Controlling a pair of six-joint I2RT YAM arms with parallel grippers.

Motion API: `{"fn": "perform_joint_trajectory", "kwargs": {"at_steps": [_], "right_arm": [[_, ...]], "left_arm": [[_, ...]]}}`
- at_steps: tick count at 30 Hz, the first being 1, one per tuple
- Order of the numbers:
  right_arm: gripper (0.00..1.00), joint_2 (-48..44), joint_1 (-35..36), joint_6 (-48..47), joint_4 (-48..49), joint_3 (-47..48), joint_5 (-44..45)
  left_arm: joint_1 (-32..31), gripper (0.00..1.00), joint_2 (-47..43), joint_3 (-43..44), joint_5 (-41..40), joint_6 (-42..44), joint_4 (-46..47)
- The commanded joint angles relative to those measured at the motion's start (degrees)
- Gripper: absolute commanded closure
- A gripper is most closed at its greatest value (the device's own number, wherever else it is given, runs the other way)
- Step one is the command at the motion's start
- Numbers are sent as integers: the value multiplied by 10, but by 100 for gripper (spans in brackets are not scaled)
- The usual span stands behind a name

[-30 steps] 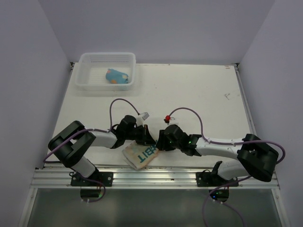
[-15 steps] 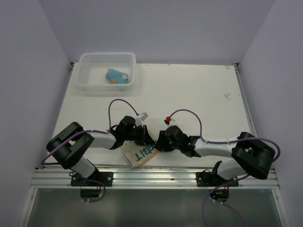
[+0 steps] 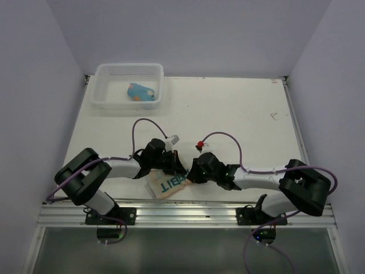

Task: Roll the towels
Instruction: Roll the towel

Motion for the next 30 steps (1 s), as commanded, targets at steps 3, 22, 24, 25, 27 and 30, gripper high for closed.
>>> {"fn": "perform_joint_trajectory", "kwargs": {"at_steps": [3, 22, 24, 25, 27, 30], "right_arm": [[100, -20, 46, -76, -128, 31, 120], [100, 148, 221, -148, -395, 254, 455], [100, 178, 232, -137, -430, 282, 483], [100, 189, 245, -132, -443, 292, 493], [100, 212, 256, -114, -482, 323, 515], [100, 258, 278, -97, -526, 366, 533]], "left_arm": [[4, 100, -17, 61, -62, 36, -110], [42, 100, -98, 131, -56, 49, -187], [41, 100, -98, 128, -50, 44, -178], [41, 100, -98, 126, -47, 39, -176], [42, 100, -99, 119, -39, 36, -162], [37, 100, -98, 107, -35, 31, -147]]}}
